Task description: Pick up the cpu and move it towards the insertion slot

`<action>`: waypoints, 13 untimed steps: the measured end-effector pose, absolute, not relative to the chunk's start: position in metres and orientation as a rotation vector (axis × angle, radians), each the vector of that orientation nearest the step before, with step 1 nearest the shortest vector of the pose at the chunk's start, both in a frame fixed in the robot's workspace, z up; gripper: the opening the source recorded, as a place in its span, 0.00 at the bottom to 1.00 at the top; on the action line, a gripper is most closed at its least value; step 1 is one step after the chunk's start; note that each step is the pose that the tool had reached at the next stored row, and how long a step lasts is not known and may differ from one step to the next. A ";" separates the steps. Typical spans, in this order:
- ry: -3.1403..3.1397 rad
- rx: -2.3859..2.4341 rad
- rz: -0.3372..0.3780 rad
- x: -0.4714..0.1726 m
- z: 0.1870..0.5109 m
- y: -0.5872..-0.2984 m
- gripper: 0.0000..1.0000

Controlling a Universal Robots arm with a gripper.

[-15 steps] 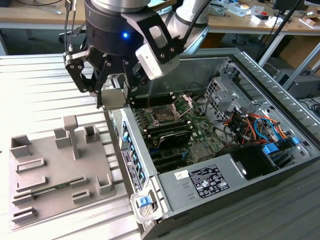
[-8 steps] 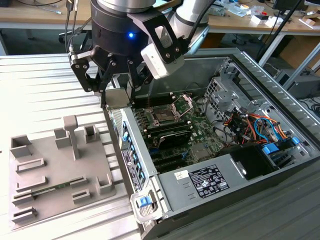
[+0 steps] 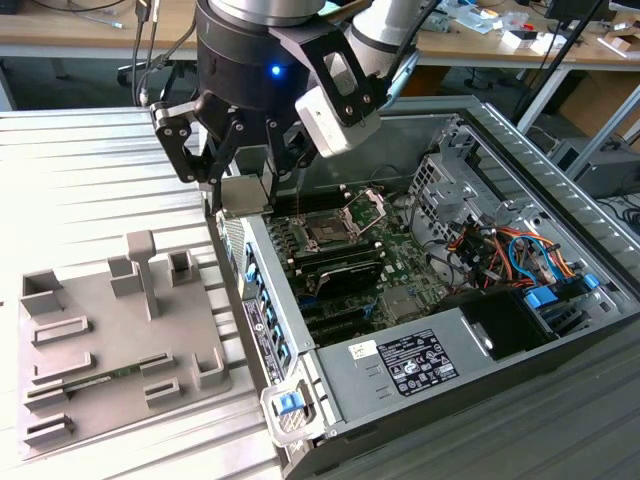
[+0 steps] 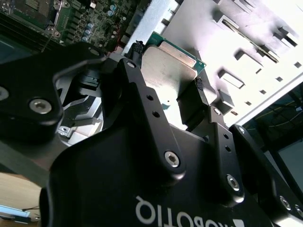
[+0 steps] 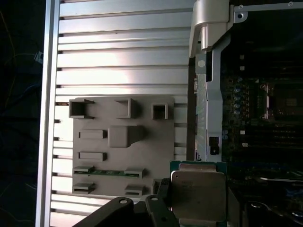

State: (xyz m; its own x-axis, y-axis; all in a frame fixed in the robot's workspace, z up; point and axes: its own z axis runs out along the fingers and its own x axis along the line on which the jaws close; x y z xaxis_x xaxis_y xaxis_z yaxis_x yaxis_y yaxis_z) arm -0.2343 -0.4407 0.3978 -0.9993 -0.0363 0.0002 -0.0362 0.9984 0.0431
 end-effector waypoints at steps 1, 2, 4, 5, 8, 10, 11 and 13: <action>-3.139 0.057 -0.068 -0.234 0.398 -0.441 0.55; -3.139 0.057 -0.068 -0.233 0.398 -0.441 0.55; -3.139 0.057 -0.068 -0.231 0.398 -0.441 0.55; -3.139 0.057 -0.068 -0.230 0.398 -0.441 0.55; -3.139 0.057 -0.068 -0.226 0.398 -0.441 0.55; -3.139 0.057 -0.068 -0.224 0.398 -0.441 0.55; -3.139 0.057 -0.068 -0.223 0.398 -0.441 0.55; -3.139 0.057 -0.068 -0.222 0.398 -0.441 0.55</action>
